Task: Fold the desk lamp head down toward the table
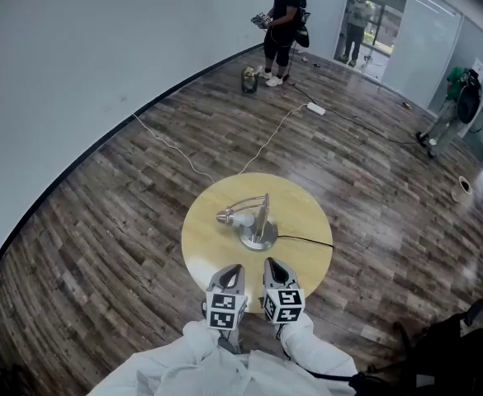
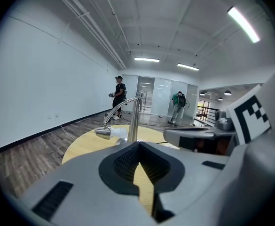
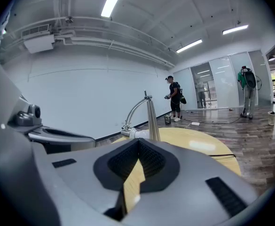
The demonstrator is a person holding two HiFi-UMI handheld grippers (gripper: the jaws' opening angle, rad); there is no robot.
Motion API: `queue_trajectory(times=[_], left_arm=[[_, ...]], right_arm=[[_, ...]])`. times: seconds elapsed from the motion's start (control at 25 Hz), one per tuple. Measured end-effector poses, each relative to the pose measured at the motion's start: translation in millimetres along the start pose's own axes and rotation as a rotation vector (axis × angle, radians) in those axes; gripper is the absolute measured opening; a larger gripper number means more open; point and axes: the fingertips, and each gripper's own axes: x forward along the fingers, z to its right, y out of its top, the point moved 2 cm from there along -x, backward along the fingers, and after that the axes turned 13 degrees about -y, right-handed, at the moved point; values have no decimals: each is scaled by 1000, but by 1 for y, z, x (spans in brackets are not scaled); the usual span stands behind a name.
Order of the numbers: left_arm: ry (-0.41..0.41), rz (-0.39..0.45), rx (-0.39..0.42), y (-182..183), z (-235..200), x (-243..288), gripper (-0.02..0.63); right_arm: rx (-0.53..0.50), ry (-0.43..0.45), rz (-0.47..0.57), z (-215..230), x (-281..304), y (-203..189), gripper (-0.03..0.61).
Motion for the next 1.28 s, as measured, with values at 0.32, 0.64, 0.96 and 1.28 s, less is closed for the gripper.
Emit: queue_trajectory(times=[0.32, 0.64, 0.96, 1.28], left_arm=[[38, 30, -58, -17, 45, -31, 0], [67, 58, -48, -40, 101, -70, 0], [46, 96, -30, -35, 130, -102, 0], [43, 110, -5, -30, 120, -130, 0]], right_arm=[[-14, 23, -6, 13, -62, -21, 12], [43, 42, 37, 9, -143, -27, 12], [45, 38, 54, 3, -180, -24, 12], [46, 26, 88, -18, -187, -14, 12]])
